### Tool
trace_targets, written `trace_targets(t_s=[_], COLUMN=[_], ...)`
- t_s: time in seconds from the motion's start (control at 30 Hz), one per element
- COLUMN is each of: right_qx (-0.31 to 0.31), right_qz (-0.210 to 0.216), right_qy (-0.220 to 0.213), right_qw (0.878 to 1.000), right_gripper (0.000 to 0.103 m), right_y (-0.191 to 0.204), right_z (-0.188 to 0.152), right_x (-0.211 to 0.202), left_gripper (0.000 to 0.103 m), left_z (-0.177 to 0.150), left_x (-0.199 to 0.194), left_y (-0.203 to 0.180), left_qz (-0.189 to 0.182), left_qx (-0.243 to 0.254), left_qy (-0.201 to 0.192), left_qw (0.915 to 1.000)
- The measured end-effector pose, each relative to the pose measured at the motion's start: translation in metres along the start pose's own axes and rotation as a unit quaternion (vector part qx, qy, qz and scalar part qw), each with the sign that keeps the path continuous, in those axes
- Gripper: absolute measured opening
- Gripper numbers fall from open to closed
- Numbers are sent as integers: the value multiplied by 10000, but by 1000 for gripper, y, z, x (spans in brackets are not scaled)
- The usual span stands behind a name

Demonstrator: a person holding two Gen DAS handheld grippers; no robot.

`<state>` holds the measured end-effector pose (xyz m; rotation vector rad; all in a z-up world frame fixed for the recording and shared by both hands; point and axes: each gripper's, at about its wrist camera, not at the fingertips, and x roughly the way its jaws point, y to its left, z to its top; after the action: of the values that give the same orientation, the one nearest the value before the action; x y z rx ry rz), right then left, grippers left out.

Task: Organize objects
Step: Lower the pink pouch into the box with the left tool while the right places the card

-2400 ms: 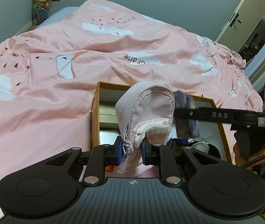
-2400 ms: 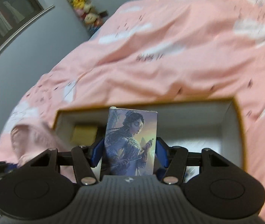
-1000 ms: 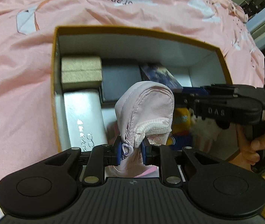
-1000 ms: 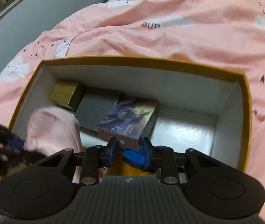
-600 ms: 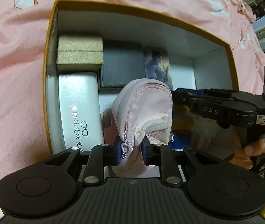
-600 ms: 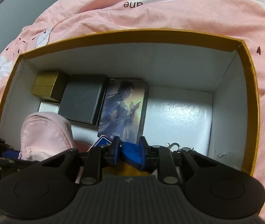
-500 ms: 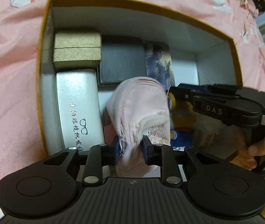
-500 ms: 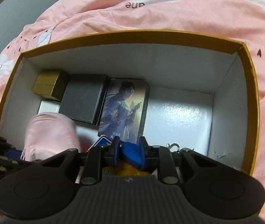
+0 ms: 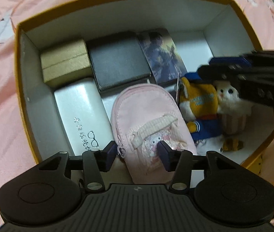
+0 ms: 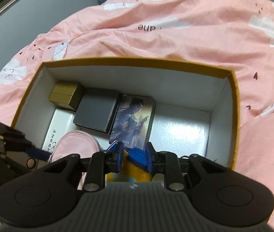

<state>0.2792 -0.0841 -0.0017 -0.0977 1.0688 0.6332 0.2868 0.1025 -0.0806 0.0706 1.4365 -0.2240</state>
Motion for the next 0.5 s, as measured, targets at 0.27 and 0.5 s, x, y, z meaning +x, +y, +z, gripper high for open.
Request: trace_targets(t_s=[0.27,0.5], right_qx=[-82,19], right_qz=[-64,-78], right_qy=[-389,-987], right_qw=[9992,9951], right_gripper=[36,44], right_y=[7,9], right_z=[-16,-53], right_x=[-45,-104], left_gripper=[65,64], left_z=[-21,-63], left_x=[-45,-108], left_y=[-12,-52], left_qz=[121,-188], left_qx=[10,523], left_qy=[-1029,-2388], left_qw=[9946,9695])
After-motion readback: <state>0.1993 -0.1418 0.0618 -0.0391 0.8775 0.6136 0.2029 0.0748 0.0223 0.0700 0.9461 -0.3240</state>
